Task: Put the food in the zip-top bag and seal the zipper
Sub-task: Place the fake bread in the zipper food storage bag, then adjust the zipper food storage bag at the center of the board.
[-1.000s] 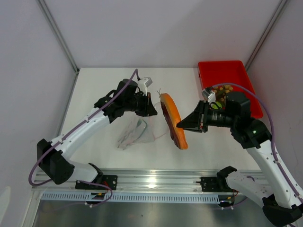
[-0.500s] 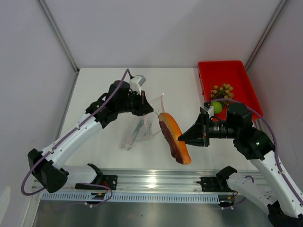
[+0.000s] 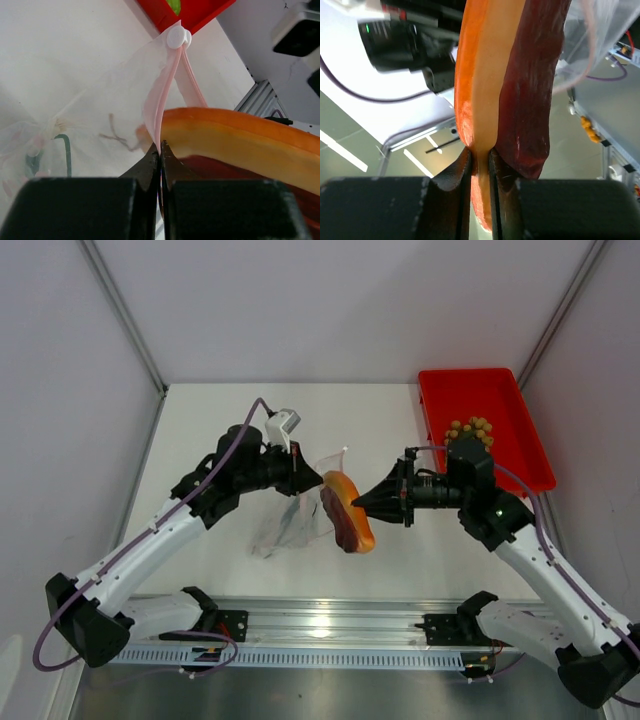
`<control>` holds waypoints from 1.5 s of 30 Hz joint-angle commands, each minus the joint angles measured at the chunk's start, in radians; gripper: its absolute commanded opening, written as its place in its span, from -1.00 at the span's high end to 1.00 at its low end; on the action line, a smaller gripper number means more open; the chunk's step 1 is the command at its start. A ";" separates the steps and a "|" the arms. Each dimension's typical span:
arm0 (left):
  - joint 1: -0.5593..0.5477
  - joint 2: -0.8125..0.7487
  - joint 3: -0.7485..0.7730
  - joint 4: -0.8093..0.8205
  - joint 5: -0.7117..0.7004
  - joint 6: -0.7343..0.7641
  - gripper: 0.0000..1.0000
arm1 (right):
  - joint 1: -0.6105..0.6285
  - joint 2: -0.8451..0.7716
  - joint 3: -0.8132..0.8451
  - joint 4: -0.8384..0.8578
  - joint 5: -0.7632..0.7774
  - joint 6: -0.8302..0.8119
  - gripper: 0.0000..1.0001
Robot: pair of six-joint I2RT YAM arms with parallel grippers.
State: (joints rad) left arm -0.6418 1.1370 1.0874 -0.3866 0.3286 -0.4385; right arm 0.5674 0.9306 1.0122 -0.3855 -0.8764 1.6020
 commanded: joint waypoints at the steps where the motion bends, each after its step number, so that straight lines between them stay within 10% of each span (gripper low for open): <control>1: -0.012 -0.045 -0.007 0.078 0.033 -0.016 0.99 | 0.005 0.069 -0.012 0.195 -0.021 0.110 1.00; 7: -0.013 -0.062 0.029 0.020 0.020 -0.014 0.99 | -0.008 0.180 -0.009 0.261 -0.030 0.090 0.92; 9: -0.013 -0.065 0.042 -0.009 0.017 -0.016 0.99 | -0.021 0.227 0.012 0.229 -0.042 0.026 0.68; 12: -0.015 -0.071 0.062 -0.029 0.023 -0.028 0.99 | -0.061 0.284 0.095 0.056 -0.033 -0.157 -0.24; 18: -0.013 -0.068 0.078 -0.034 0.053 -0.046 0.99 | -0.153 0.324 0.193 -0.079 0.010 -0.365 -0.78; 24: -0.013 -0.062 0.109 -0.063 0.046 -0.036 0.99 | -0.215 0.320 0.337 -0.309 0.109 -0.620 -0.75; 36: -0.013 0.046 0.224 -0.161 0.052 -0.043 0.99 | -0.314 0.307 0.470 -0.716 0.914 -1.097 -0.89; 45: -0.012 0.087 0.284 -0.198 0.043 -0.029 0.99 | -0.195 0.269 0.425 -0.538 0.599 -1.067 -0.62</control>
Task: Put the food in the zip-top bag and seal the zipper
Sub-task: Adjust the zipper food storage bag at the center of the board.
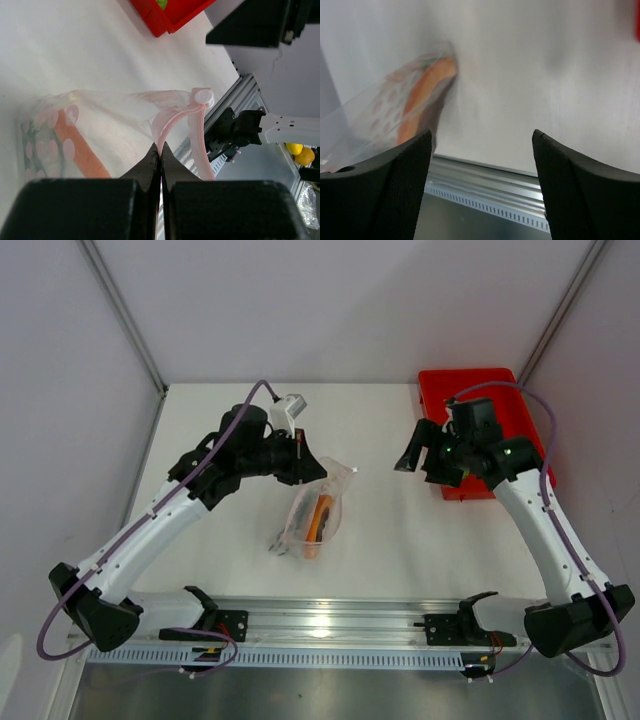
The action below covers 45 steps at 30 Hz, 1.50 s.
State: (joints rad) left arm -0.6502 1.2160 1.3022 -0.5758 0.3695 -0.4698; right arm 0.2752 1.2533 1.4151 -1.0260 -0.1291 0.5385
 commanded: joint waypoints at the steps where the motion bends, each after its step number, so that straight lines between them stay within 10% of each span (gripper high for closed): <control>1: -0.003 0.013 0.077 -0.015 -0.003 0.006 0.99 | 0.128 -0.055 0.027 0.107 -0.183 0.012 -0.62; 7: -0.003 0.036 0.106 -0.024 -0.006 0.013 0.99 | 0.439 -0.112 -0.013 0.187 -0.170 0.159 -0.61; 17: -0.005 0.060 0.118 -0.022 0.011 -0.001 0.99 | 0.614 -0.063 -0.097 0.259 -0.083 0.221 -0.45; 22: -0.003 0.057 0.120 -0.030 0.019 -0.001 0.99 | 0.624 0.012 -0.087 0.265 -0.009 0.225 -0.23; 29: -0.003 0.027 0.161 -0.111 0.009 0.039 0.99 | 0.608 0.066 0.059 0.222 0.034 0.181 0.96; 35: -0.005 -0.076 0.230 -0.219 0.039 0.034 0.99 | 0.595 0.037 0.229 0.210 -0.067 0.182 1.00; 45: -0.003 0.022 0.072 -0.133 0.052 0.030 0.99 | 0.449 -0.038 -0.105 0.299 -0.184 0.235 1.00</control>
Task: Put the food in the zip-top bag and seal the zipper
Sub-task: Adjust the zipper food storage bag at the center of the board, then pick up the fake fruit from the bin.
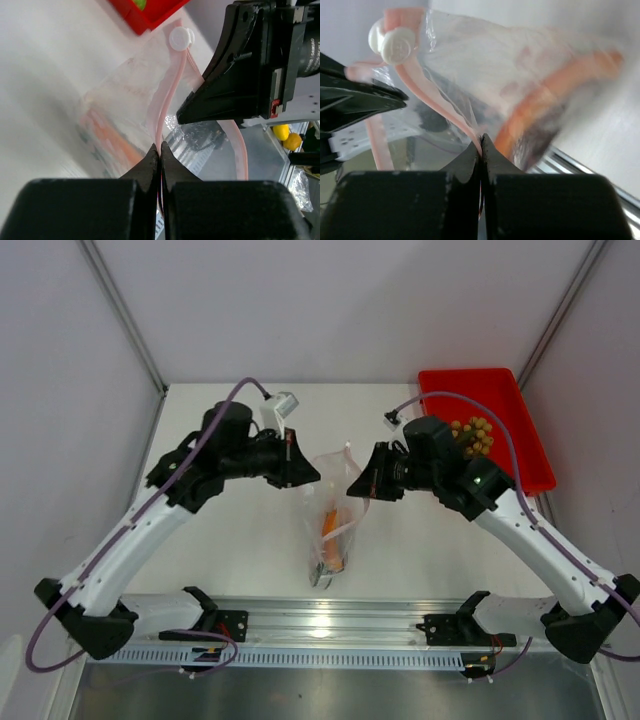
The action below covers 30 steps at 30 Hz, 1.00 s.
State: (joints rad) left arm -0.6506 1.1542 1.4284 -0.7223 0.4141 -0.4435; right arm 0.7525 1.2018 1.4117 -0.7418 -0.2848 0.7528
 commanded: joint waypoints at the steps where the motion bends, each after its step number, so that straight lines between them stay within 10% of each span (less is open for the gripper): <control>1: -0.003 0.111 -0.048 0.011 0.002 0.005 0.99 | -0.028 0.010 -0.118 0.015 -0.014 0.019 1.00; 7: -0.003 0.111 0.062 -0.006 0.022 0.017 0.99 | -0.031 0.012 -0.031 -0.079 0.055 -0.069 0.91; 13: -0.001 0.151 0.115 -0.019 0.008 0.026 0.99 | -0.067 0.031 0.145 -0.191 0.101 -0.170 -0.21; 21: 0.005 0.183 0.135 -0.008 -0.035 0.028 0.99 | -0.385 0.090 0.429 -0.361 0.078 -0.276 -0.83; 30: 0.003 0.183 0.107 0.018 0.008 0.019 0.99 | -0.695 0.232 0.181 -0.115 0.280 -0.264 -0.88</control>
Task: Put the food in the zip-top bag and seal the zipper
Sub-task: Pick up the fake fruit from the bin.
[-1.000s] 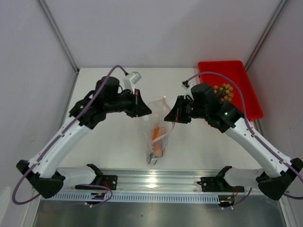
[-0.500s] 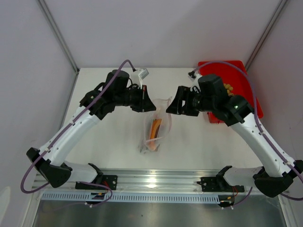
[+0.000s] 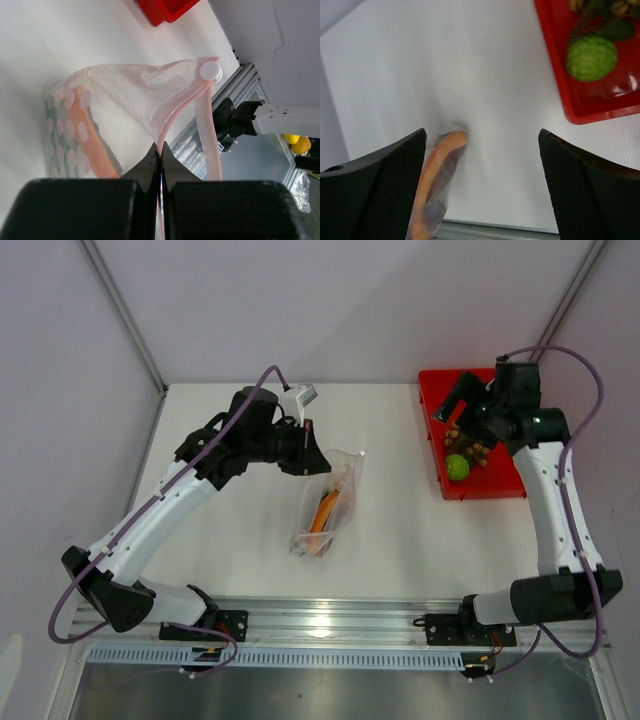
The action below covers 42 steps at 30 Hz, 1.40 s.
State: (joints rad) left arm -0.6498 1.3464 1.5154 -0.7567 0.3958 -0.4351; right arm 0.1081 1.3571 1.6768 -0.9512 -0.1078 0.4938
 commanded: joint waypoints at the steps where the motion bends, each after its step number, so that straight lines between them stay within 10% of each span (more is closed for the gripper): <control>1: 0.004 -0.009 0.017 0.056 0.031 0.009 0.99 | -0.065 0.094 -0.107 0.130 0.108 0.005 -0.85; 28: 0.003 0.049 -0.024 0.076 0.075 0.013 0.99 | -0.248 0.803 0.118 0.391 0.137 0.049 -0.41; 36: 0.004 0.069 -0.014 0.071 0.074 0.009 0.99 | -0.263 0.884 0.181 0.396 0.065 0.061 0.70; 42: 0.004 0.065 -0.006 0.059 0.069 0.013 0.99 | -0.272 0.826 0.187 0.416 0.031 0.028 1.00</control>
State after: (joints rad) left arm -0.6491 1.4185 1.4841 -0.7120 0.4526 -0.4351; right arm -0.1558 2.2326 1.8183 -0.5613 -0.0479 0.5434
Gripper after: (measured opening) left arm 0.005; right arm 0.028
